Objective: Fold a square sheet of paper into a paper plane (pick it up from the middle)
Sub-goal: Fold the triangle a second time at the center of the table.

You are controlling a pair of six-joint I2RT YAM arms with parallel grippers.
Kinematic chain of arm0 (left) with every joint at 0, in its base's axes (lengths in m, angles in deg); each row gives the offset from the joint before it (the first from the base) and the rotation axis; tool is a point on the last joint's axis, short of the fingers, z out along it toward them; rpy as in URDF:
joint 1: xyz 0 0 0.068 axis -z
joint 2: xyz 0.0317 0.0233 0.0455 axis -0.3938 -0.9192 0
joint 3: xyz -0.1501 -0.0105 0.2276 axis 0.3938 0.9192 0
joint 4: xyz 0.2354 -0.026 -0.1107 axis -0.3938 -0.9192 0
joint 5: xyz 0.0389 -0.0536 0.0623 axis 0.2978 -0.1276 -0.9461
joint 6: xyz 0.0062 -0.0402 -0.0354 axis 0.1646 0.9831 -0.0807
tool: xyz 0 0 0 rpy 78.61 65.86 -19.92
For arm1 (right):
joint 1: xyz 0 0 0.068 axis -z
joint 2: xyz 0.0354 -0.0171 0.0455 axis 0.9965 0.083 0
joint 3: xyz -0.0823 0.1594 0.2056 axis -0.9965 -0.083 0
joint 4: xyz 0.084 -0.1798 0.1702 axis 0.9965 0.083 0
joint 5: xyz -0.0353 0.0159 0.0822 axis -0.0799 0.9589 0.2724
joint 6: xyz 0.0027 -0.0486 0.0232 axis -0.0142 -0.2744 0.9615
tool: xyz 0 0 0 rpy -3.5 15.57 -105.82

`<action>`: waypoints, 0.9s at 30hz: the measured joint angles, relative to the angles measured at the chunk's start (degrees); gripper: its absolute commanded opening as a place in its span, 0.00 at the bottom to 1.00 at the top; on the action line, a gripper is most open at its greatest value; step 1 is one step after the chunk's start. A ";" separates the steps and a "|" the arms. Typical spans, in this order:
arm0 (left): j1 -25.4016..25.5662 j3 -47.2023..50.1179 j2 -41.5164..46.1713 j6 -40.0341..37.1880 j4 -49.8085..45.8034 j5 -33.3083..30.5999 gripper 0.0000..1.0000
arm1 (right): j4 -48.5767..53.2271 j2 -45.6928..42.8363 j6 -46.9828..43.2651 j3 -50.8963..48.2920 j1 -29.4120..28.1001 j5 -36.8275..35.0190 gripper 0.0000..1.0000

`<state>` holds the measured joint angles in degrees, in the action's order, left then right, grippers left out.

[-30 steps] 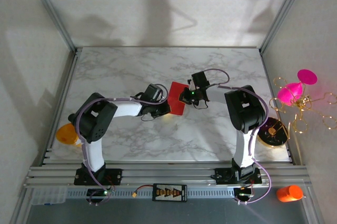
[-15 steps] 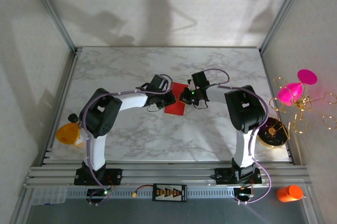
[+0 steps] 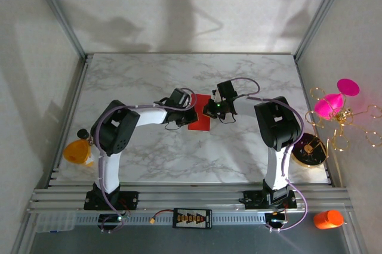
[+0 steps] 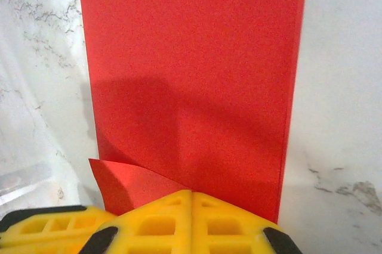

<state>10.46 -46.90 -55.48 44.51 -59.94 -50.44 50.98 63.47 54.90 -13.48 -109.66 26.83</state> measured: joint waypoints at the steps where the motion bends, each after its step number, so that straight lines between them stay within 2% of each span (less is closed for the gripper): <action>1: 0.00 0.44 0.63 -0.90 -0.98 0.00 0.09 | 0.13 0.04 0.00 0.04 0.00 0.00 0.01; 9: 0.09 0.31 2.99 -4.61 -8.24 -0.04 0.08 | 0.15 0.07 -0.22 0.09 0.00 0.00 0.01; 18: 1.31 -6.47 -2.12 -3.13 -6.99 0.00 0.07 | 0.74 0.26 -0.44 0.46 0.00 0.24 0.01; 27: 1.40 -5.44 -2.49 -3.19 -5.29 0.02 0.06 | 0.76 0.26 -0.44 0.48 0.00 0.24 0.01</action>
<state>11.86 -52.34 -57.97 41.32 -65.23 -50.42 51.75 63.73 54.46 -12.99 -109.66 27.07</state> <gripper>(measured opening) 0.062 0.059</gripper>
